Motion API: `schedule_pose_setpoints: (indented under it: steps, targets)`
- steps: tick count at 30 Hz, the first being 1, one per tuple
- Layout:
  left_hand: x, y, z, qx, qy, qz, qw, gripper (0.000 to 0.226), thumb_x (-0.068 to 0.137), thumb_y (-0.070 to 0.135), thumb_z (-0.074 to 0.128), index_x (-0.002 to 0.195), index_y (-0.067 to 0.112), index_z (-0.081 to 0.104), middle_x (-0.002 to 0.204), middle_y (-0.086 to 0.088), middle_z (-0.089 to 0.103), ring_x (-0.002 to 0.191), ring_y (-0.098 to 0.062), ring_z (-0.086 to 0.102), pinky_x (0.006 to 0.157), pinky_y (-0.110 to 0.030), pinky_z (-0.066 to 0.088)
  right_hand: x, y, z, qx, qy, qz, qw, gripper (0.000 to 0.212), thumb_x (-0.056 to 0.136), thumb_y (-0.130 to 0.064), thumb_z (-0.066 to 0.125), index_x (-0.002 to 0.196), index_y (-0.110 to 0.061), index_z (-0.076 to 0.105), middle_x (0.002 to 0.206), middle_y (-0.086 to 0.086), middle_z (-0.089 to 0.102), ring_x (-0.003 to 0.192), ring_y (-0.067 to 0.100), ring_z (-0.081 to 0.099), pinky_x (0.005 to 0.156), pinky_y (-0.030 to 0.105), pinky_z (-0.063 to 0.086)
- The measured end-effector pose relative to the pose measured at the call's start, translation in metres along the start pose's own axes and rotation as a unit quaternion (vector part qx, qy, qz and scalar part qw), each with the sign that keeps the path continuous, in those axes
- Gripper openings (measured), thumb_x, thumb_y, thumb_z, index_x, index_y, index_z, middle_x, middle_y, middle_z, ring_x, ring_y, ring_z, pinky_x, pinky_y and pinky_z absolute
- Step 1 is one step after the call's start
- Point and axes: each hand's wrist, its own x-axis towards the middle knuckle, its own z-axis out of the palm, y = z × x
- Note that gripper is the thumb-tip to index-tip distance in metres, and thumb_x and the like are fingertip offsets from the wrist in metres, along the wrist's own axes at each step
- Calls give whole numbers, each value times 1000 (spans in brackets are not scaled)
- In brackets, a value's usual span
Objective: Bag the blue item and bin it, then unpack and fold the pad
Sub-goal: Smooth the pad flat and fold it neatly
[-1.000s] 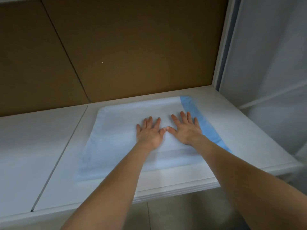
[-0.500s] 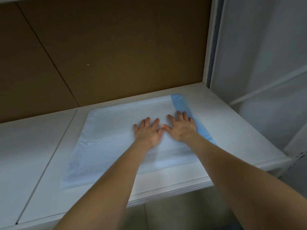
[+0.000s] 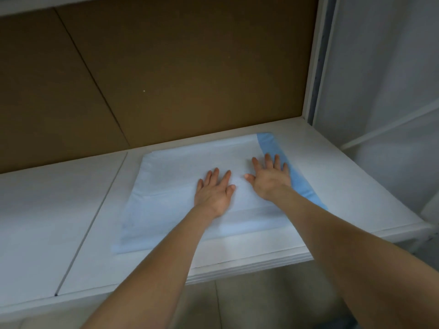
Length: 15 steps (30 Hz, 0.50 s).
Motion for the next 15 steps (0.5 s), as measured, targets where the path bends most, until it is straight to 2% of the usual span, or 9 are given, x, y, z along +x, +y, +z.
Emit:
schedule_pose_setpoints:
  steps: [3,8,12,15]
  targets:
    - [-18,-30,-6,9,12,-38,999,54,101,47,13,152,33,-1,161,0,-8,149,-18,-9,121,-40,-2,-15,-30,0,22,12,-45,999,67,96,-60,18,154,-29,2,161,9,-9,147,33,-12,119,49,-2]
    - [-46,-79,-14,14,15,-82,996,55,101,46,14,152,32,-1,161,-1,-9,149,-19,-8,121,-41,-1,-37,-83,7,42,-27,-106,993,71,94,-65,18,153,-31,0,161,7,-11,147,30,-15,119,48,-4]
    - [-62,-117,-15,12,0,-119,993,57,101,48,14,152,32,-2,161,-3,-10,149,-20,-8,121,-40,0,-47,-112,14,26,-52,-133,989,73,93,-67,19,153,-31,-2,161,7,-13,147,30,-16,119,48,-5]
    - [-64,-129,-12,7,-19,-114,993,59,100,51,14,152,31,-2,161,-5,-11,149,-23,-9,121,-39,-1,-49,-123,19,1,-66,-144,987,76,91,-70,19,153,-32,-4,160,6,-17,146,28,-19,119,48,-7]
